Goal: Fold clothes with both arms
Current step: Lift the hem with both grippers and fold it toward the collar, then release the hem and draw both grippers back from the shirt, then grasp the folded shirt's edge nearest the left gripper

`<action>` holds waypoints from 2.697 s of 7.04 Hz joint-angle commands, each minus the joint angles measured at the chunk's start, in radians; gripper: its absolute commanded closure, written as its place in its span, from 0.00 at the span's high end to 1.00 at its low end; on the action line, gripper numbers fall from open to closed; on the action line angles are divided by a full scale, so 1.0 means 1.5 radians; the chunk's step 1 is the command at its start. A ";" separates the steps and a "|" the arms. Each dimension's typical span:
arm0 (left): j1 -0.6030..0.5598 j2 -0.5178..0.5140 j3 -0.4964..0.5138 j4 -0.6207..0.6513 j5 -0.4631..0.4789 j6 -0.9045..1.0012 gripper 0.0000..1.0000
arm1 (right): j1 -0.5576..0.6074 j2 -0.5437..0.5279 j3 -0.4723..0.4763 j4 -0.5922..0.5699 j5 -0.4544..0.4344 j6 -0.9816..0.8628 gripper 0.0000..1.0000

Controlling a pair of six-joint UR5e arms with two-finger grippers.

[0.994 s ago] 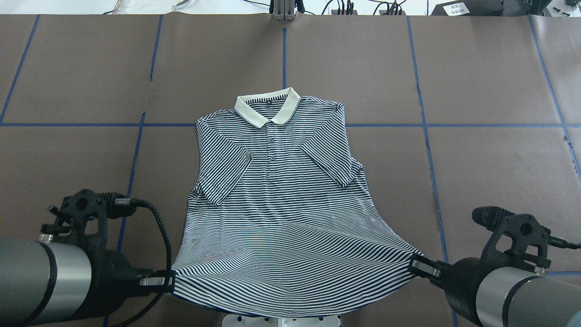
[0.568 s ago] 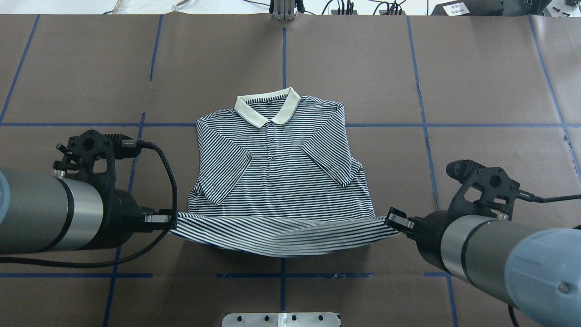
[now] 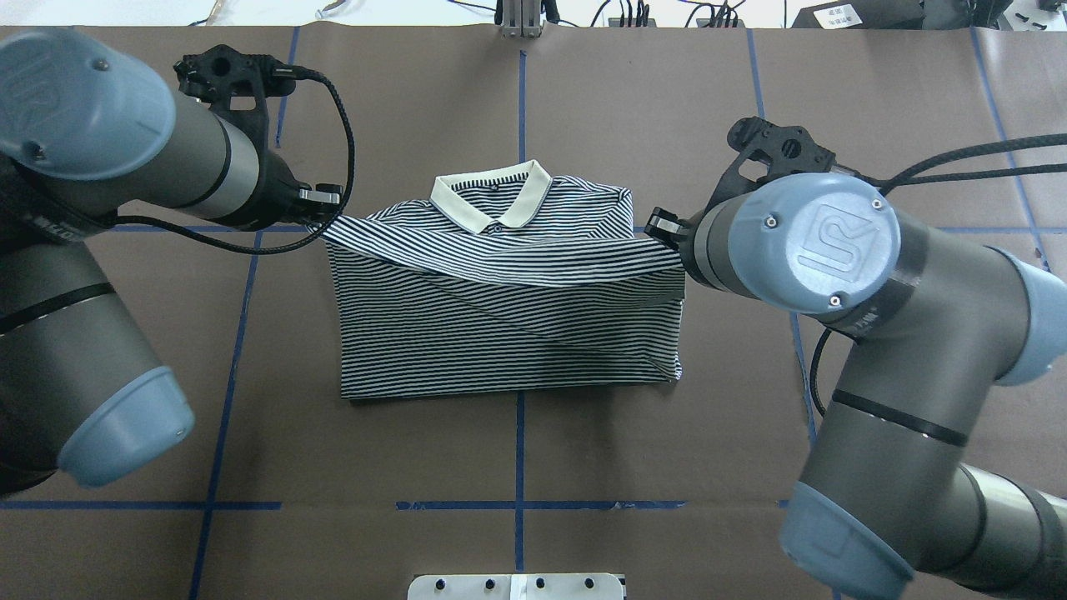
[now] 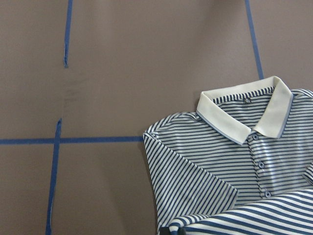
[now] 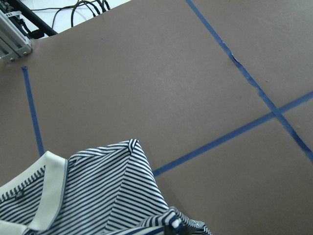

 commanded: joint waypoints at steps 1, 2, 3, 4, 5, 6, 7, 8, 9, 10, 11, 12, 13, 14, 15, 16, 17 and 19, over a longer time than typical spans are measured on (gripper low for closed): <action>-0.007 -0.020 0.167 -0.146 0.004 0.005 0.00 | 0.028 0.017 -0.166 0.139 0.000 -0.023 0.00; -0.007 -0.023 0.237 -0.218 0.004 0.004 0.00 | 0.028 0.054 -0.250 0.170 0.000 -0.023 0.00; -0.005 -0.024 0.272 -0.241 0.006 0.004 0.00 | 0.028 0.071 -0.299 0.204 0.000 -0.023 0.00; -0.001 -0.027 0.290 -0.255 0.015 0.004 0.00 | 0.028 0.070 -0.311 0.210 0.001 -0.023 0.00; 0.002 -0.032 0.301 -0.259 0.015 0.003 0.00 | 0.028 0.069 -0.316 0.210 0.001 -0.023 0.00; 0.010 -0.030 0.302 -0.259 0.014 0.005 0.00 | 0.028 0.069 -0.319 0.210 0.002 -0.024 0.00; 0.010 -0.025 0.293 -0.266 0.014 0.037 0.99 | 0.027 0.069 -0.320 0.210 0.000 -0.055 0.99; 0.011 -0.012 0.244 -0.264 0.011 0.053 1.00 | 0.037 0.072 -0.312 0.211 0.014 -0.105 1.00; 0.011 0.031 0.184 -0.262 -0.005 0.061 1.00 | 0.068 0.071 -0.311 0.212 0.078 -0.154 1.00; 0.014 0.058 0.142 -0.267 -0.023 0.065 1.00 | 0.109 0.067 -0.308 0.214 0.161 -0.234 1.00; 0.059 0.086 0.095 -0.266 -0.021 0.050 1.00 | 0.137 0.052 -0.294 0.214 0.200 -0.301 1.00; 0.100 0.118 0.072 -0.271 -0.018 0.009 1.00 | 0.143 0.031 -0.274 0.214 0.204 -0.322 1.00; 0.139 0.132 0.066 -0.272 -0.007 -0.044 1.00 | 0.143 0.027 -0.268 0.214 0.203 -0.322 1.00; 0.178 0.150 0.067 -0.294 0.031 -0.085 0.82 | 0.143 0.027 -0.268 0.214 0.204 -0.323 1.00; 0.200 0.160 0.068 -0.308 0.039 -0.115 0.68 | 0.143 0.027 -0.267 0.214 0.203 -0.322 1.00; 0.215 0.168 0.070 -0.308 0.048 -0.137 0.62 | 0.143 0.025 -0.268 0.214 0.203 -0.323 1.00; 0.221 0.170 0.070 -0.308 0.053 -0.144 0.59 | 0.143 0.022 -0.268 0.214 0.203 -0.323 1.00; 0.223 0.169 0.069 -0.308 0.053 -0.145 0.53 | 0.143 0.022 -0.268 0.214 0.203 -0.323 1.00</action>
